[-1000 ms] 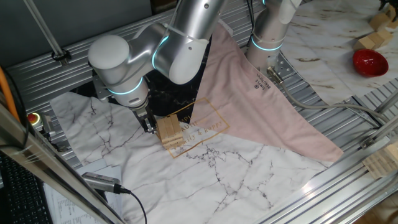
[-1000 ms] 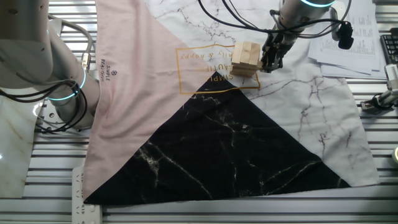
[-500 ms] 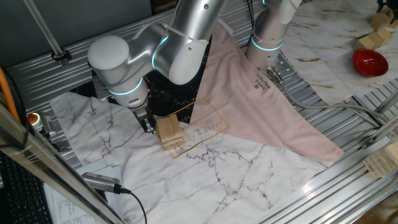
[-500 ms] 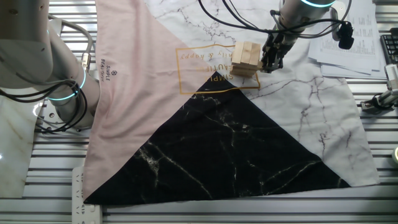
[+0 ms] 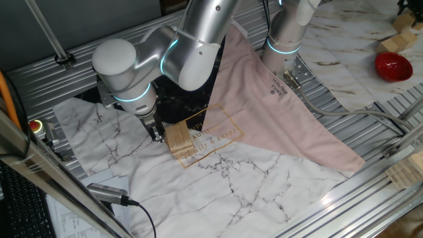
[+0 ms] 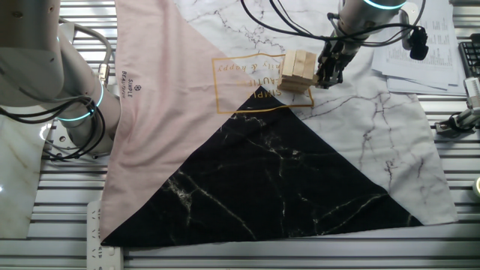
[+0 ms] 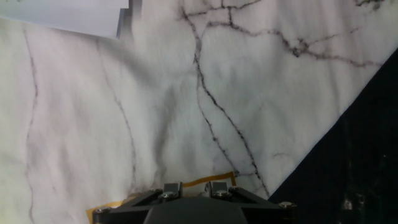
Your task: Play Jenga
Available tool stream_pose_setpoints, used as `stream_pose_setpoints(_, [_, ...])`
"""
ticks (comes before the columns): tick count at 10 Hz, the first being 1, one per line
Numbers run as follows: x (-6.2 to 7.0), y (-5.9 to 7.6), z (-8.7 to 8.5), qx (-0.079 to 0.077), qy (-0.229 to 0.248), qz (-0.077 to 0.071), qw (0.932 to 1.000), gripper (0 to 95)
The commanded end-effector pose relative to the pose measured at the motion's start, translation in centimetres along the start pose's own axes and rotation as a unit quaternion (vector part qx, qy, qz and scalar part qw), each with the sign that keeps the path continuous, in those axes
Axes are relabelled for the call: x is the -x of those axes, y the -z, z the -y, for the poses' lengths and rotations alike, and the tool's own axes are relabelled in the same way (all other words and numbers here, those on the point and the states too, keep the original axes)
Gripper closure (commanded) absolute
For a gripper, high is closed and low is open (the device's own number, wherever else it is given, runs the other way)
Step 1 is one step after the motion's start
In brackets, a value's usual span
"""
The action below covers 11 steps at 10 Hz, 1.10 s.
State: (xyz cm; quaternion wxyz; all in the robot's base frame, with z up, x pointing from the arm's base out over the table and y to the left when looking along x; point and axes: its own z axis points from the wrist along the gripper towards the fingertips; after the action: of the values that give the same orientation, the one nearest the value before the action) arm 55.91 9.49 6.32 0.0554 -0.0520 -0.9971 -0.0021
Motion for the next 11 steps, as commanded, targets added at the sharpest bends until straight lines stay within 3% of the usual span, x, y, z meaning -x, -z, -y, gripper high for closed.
stream_pose_setpoints(1, [-0.01,-0.41,0.09,-0.001,-0.001,0.001,1.0000,95.0])
stream_pose_setpoints(11, [-0.05,-0.30,0.40,-0.001,-0.003,0.002,1.0000,95.0])
